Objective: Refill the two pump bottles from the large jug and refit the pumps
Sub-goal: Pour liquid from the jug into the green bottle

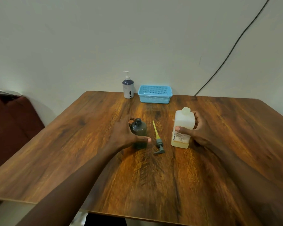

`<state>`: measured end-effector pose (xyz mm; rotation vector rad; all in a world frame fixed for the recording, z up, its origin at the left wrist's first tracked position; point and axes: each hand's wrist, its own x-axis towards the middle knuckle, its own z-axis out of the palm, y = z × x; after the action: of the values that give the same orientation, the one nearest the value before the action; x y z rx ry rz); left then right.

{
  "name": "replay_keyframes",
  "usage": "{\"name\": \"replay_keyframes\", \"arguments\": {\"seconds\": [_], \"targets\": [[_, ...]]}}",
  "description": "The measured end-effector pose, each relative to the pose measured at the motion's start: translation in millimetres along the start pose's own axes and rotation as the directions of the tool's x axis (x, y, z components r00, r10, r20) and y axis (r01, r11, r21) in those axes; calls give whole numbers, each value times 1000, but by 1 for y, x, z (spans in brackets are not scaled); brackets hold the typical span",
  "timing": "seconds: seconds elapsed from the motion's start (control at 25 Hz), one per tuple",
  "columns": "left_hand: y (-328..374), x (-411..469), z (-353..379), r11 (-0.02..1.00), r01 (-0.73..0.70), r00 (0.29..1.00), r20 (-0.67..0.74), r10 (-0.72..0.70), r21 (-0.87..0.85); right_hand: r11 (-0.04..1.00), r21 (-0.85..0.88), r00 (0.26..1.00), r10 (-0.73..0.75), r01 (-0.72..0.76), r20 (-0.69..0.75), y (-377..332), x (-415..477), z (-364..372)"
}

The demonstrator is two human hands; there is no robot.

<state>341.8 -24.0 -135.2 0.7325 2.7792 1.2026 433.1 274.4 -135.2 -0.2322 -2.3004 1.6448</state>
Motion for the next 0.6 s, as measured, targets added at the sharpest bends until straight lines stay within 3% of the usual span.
{"name": "replay_keyframes", "arguments": {"seconds": [0.24,0.44,0.6], "targets": [[14,4,0,992,-70,988,-147,54,-108,920,-341,954,-259,195,-153,-23,-2,25],[33,9,3,977,-187,955,-251,157,-102,657,-672,861,-505,341,-57,-56,6,30],[41,12,3,969,-218,942,-286,177,-117,520,-754,785,-620,402,-9,-68,9,33]]}}
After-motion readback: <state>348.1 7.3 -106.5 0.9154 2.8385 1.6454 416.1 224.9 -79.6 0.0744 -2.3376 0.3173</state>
